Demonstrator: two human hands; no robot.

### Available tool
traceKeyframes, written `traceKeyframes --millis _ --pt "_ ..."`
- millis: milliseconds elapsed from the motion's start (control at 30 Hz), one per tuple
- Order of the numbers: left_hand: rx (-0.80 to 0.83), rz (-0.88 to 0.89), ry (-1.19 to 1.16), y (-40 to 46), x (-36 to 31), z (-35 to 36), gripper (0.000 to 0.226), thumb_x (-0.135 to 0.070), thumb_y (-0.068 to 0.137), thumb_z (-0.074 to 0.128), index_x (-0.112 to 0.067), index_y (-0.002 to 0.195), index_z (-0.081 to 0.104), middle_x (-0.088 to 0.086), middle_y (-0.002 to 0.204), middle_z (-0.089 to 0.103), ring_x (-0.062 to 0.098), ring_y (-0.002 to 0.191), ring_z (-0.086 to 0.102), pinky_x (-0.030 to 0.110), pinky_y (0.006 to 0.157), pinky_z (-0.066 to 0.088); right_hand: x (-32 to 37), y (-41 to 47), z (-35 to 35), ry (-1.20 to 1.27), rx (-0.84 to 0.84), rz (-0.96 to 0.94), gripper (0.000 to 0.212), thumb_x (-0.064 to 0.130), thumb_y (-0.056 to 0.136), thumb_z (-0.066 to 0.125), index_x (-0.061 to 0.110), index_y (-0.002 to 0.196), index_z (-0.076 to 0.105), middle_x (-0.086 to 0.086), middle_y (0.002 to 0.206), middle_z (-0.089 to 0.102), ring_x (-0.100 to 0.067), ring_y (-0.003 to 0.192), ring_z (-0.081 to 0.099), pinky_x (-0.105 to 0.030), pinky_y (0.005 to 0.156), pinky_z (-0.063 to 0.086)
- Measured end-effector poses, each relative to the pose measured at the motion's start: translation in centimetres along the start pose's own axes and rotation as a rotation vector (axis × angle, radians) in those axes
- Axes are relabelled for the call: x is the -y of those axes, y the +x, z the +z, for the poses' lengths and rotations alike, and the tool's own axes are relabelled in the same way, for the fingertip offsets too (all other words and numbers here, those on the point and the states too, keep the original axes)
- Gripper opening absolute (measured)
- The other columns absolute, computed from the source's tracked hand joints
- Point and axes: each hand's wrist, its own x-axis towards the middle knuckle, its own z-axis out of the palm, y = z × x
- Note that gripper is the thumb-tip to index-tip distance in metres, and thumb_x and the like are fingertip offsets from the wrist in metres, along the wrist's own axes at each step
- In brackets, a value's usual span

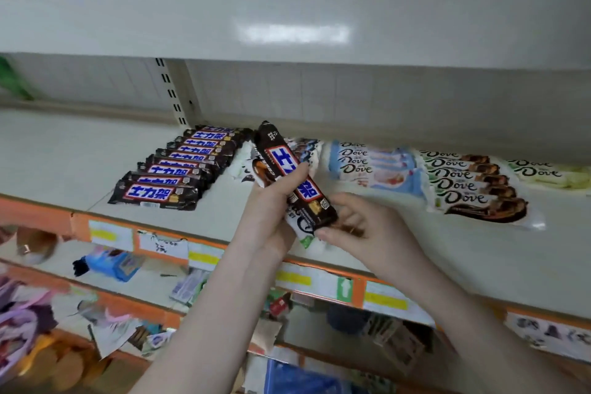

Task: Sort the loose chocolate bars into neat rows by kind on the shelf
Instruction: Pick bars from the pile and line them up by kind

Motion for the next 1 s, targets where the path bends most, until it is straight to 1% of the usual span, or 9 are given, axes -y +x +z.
traceKeyframes --millis 67,133,200,267,400,533,667,833,1000 --pt "0.028 -0.011 -0.002 0.0 -1.3 -1.4 0.003 -0.006 0.082 0.063 -0.010 0.083 0.062 0.006 0.072 0.066 0.019 0.063 0.064 0.031 0.065 0.057 1.2 0.7 1.6 -0.012 -0.027 0.024 0.039 0.036 0.069 0.075 0.037 0.106 0.061 0.020 0.079 0.059 -0.002 0.077 0.058 -0.025 0.073 0.048" --pt "0.062 -0.026 0.021 0.2 -3.7 -4.4 0.011 -0.006 0.079 0.065 -0.006 0.091 0.065 0.010 0.079 0.070 0.023 0.070 0.067 0.036 0.072 0.057 2.9 2.1 4.2 0.054 -0.060 0.084 0.029 0.028 0.069 0.076 0.042 0.091 0.062 0.019 0.078 0.062 -0.001 0.075 0.059 -0.021 0.070 0.045" --pt "0.076 -0.033 0.052 0.6 -6.5 -7.9 0.021 -0.005 0.076 0.067 -0.006 0.097 0.065 0.012 0.081 0.071 0.025 0.069 0.069 0.036 0.065 0.060 5.0 3.4 7.0 0.201 -0.079 0.139 0.028 0.017 0.073 0.074 0.041 0.081 0.063 0.014 0.075 0.067 -0.005 0.072 0.061 -0.021 0.069 0.046" --pt "0.087 -0.023 0.081 0.9 -9.3 -11.3 0.022 -0.005 0.073 0.069 -0.006 0.095 0.066 0.012 0.078 0.072 0.024 0.064 0.070 0.033 0.058 0.059 6.9 4.5 9.7 0.348 -0.080 0.161 0.023 0.011 0.078 0.069 0.033 0.080 0.066 0.008 0.066 0.068 -0.005 0.062 0.061 -0.016 0.061 0.047" --pt "0.091 0.020 0.156 1.2 -13.5 -16.9 0.043 -0.012 0.062 0.072 -0.004 0.105 0.067 0.016 0.093 0.072 0.026 0.074 0.070 0.035 0.068 0.059 9.3 5.7 13.7 0.549 -0.125 0.164 0.012 0.005 0.084 0.060 0.014 0.080 0.067 -0.001 0.061 0.067 -0.009 0.057 0.061 -0.017 0.053 0.046" --pt "0.053 0.037 0.237 2.1 -16.3 -21.3 0.042 -0.011 0.062 0.073 -0.001 0.101 0.066 0.016 0.088 0.073 0.025 0.072 0.070 0.037 0.070 0.059 10.6 6.6 15.3 0.639 -0.145 0.192 0.022 0.004 0.087 0.054 0.011 0.067 0.059 0.001 0.053 0.062 -0.012 0.053 0.061 -0.016 0.048 0.044" --pt "0.071 -0.002 0.510 3.0 -17.7 -24.6 0.031 -0.004 0.065 0.075 0.001 0.095 0.069 0.017 0.087 0.073 0.029 0.078 0.071 0.032 0.065 0.057 11.1 7.0 16.0 0.587 -0.175 0.250 0.018 0.000 0.085 0.056 0.007 0.069 0.060 0.002 0.047 0.060 -0.011 0.050 0.061 -0.016 0.045 0.045" --pt "0.057 0.067 0.909 3.8 -18.1 -26.0 0.013 -0.004 0.069 0.078 -0.006 0.080 0.071 0.008 0.073 0.074 0.012 0.060 0.069 0.021 0.055 0.056 11.3 7.1 17.8 0.475 -0.206 0.375 0.016 -0.003 0.083 0.060 0.005 0.069 0.061 -0.007 0.053 0.060 -0.008 0.041 0.057 -0.015 0.040 0.043" --pt "0.000 0.154 1.162 5.0 -18.0 -26.0 0.023 -0.013 0.065 0.081 -0.007 0.082 0.068 0.005 0.076 0.071 0.022 0.069 0.068 0.035 0.068 0.058 11.1 7.7 18.5 0.206 -0.225 0.393 0.020 0.001 0.078 0.064 0.010 0.061 0.061 0.002 0.043 0.059 -0.006 0.039 0.053 -0.018 0.045 0.043"
